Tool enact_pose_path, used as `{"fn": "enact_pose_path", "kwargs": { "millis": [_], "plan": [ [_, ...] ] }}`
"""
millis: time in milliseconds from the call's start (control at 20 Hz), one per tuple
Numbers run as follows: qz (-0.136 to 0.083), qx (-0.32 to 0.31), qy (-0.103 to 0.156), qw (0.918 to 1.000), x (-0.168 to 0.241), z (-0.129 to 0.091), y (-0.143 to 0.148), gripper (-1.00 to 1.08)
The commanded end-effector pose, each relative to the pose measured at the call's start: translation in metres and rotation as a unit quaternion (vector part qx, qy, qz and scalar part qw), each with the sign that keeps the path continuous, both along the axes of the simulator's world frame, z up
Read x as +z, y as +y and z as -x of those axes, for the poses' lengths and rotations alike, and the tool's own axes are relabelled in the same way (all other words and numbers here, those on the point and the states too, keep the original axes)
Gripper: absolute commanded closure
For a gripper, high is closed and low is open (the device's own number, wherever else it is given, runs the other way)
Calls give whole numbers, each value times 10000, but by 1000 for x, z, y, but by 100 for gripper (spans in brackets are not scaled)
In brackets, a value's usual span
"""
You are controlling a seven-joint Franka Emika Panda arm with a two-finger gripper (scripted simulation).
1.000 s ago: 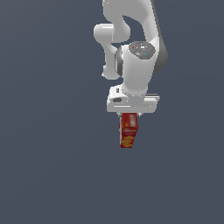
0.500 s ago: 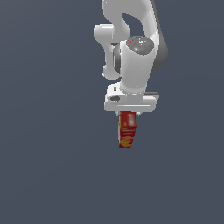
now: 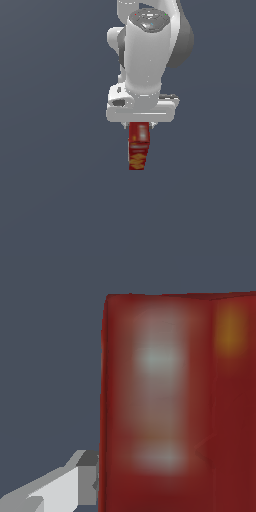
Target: Pick up the object and move it to a goal position.
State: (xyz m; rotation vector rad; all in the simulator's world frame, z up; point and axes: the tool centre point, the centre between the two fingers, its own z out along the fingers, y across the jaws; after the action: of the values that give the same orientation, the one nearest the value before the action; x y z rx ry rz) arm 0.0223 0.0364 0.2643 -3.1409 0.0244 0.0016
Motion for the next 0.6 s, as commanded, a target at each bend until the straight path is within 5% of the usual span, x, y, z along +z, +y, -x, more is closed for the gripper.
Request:
{"fn": "enact_pose_path", "kwargs": {
  "millis": [0, 550],
  "plan": [
    [0, 0, -6, 10000, 19, -8, -11, 108],
    [0, 0, -6, 10000, 91, -40, -52, 108]
  ]
}}
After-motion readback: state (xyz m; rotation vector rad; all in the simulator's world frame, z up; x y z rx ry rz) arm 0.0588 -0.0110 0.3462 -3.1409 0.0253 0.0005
